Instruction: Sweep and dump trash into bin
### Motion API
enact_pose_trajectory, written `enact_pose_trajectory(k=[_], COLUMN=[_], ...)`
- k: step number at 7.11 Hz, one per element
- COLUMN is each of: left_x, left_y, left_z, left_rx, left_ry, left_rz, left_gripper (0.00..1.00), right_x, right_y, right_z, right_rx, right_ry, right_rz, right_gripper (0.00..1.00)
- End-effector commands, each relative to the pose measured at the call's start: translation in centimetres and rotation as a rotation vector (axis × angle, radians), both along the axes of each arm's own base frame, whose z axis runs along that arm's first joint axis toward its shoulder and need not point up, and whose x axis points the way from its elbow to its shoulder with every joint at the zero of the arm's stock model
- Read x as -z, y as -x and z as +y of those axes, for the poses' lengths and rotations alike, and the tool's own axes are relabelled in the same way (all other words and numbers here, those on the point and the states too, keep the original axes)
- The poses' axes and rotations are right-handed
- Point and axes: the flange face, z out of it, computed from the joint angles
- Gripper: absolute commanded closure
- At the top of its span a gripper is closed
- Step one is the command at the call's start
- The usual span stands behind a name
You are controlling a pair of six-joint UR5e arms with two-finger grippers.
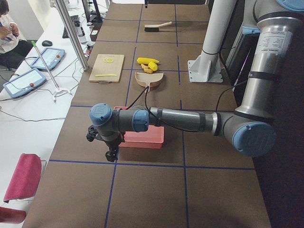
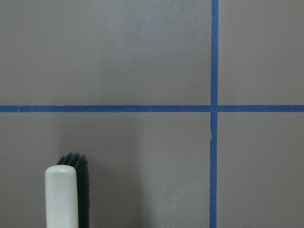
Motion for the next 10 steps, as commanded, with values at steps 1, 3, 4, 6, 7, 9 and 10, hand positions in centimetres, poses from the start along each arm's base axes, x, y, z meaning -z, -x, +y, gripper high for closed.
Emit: enact_pose_trajectory(k=[1, 3, 4, 6, 7, 9, 10], left_x=[0.8, 1.3, 0.5, 3.3, 4.6, 3.8, 4.2], left_y=[-1.7, -2.3, -2.3, -2.1, -2.8, -2.7, -2.8], left_z=[-0.5, -0.7, -0.3, 0.5, -0.3, 0.0, 0.4], left_rx=[-0.045, -0.049, -0.042, -0.031, -0.042, -0.057, -0.058], left_ry=[-0.022, -0.018, 0.002, -0.055, -0.049, -0.037, -0.049], left_rz=[0.0, -0.006, -0.006, 0.0, -0.005, -0.066, -0.063], left_gripper=[0.0, 0.0, 0.0, 0.0, 0.0, 0.0, 0.0], right_x=[0.6, 0.3, 0.0, 0.9, 0.9, 2.1, 4.1], right_y=[0.0, 0.1, 0.0, 0.1, 0.6, 2.0, 5.5], right_z=[-0.1, -0.1, 0.1, 0.2, 0.2, 0.6, 2.4], right_rx=[0.001, 0.001, -0.002, -0.007, 0.002, 0.027, 0.063], right_ry=[-0.011, -0.009, 0.0, -0.019, -0.02, -0.031, -0.029], right_rz=[-0.004, 0.002, 0.005, -0.001, -0.006, -0.035, -0.037], right_gripper=[0.0, 0.0, 0.0, 0.0, 0.0, 0.0, 0.0])
